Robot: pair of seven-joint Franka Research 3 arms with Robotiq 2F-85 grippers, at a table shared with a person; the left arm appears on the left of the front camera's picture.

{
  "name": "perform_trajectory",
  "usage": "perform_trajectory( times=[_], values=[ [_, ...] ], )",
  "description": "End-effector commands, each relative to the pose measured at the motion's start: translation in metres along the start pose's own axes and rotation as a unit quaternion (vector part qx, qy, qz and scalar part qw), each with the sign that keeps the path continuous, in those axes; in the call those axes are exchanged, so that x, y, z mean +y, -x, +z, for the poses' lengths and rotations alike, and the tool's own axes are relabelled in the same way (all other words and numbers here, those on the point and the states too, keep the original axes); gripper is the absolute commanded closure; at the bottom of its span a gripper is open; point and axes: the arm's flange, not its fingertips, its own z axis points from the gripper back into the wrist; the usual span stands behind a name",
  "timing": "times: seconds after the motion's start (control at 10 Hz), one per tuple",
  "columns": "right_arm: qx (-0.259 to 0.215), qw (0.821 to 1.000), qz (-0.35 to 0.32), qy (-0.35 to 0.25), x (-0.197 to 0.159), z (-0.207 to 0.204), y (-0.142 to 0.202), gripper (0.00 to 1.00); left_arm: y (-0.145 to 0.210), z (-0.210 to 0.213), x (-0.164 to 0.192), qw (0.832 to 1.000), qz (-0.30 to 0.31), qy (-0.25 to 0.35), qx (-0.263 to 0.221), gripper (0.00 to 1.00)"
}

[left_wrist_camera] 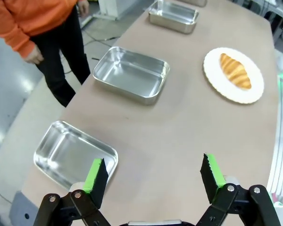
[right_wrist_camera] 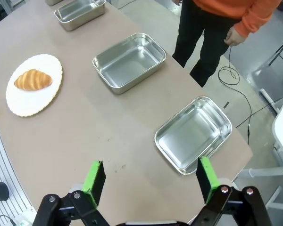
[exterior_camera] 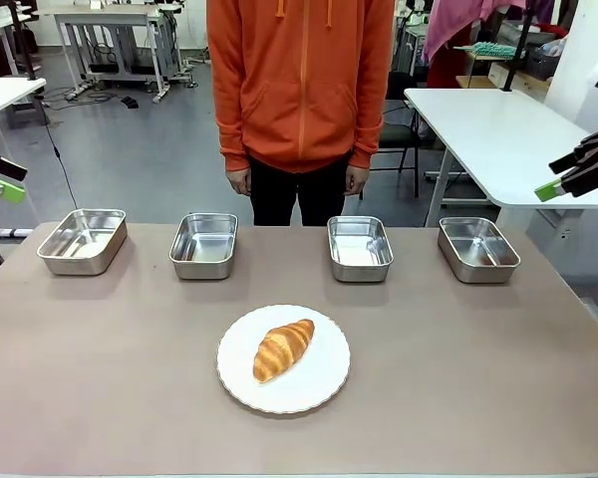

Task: Place the bread in the container.
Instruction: Place the Butter Roll into the Airtight Container indicated by the human.

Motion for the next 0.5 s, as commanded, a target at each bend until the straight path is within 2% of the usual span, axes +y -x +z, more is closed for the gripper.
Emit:
perform_trajectory(
  times=[0.0, 0.2, 0.4],
  values=[
    [-0.002, 1.0, 0.001, -0.004, -0.002, -0.001, 0.002, 0.0, 0.004, -0.001, 0.002, 1.0, 0.002, -0.003, 0.004, 0.0],
    [-0.05, 0.999, -0.009, -0.01, -0.037, 0.015, -0.008, 0.0, 0.002, 0.031, 0.007, 0.999, -0.009, -0.039, -0.035, 0.0],
    [-0.062, 0.998, -0.012, -0.01, -0.054, 0.023, -0.013, 0.0, 0.004, 0.048, 0.015, 0.998, -0.009, -0.025, -0.058, 0.0]
  ],
)
